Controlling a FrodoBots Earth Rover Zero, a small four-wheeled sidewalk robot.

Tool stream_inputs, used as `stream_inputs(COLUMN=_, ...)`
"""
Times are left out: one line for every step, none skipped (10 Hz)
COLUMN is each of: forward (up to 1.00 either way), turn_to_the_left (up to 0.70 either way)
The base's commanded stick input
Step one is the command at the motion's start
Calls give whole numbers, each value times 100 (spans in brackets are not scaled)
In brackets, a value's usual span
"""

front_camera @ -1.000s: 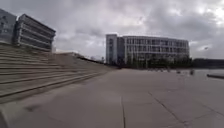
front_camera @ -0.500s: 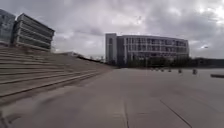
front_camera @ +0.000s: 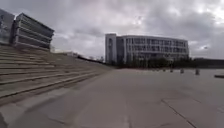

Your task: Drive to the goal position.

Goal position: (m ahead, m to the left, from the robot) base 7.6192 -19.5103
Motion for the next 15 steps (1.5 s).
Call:
stream_inputs(forward=70, turn_to_the_left=29)
stream_inputs(forward=70, turn_to_the_left=34)
stream_inputs(forward=70, turn_to_the_left=35)
stream_inputs(forward=70, turn_to_the_left=35)
stream_inputs(forward=70, turn_to_the_left=35)
stream_inputs(forward=70, turn_to_the_left=35)
stream_inputs(forward=70, turn_to_the_left=35)
stream_inputs(forward=70, turn_to_the_left=19)
stream_inputs(forward=70, turn_to_the_left=0)
stream_inputs(forward=70, turn_to_the_left=0)
stream_inputs(forward=70, turn_to_the_left=-18)
stream_inputs(forward=70, turn_to_the_left=-35)
stream_inputs(forward=70, turn_to_the_left=-35)
stream_inputs(forward=70, turn_to_the_left=-35)
stream_inputs(forward=70, turn_to_the_left=-35)
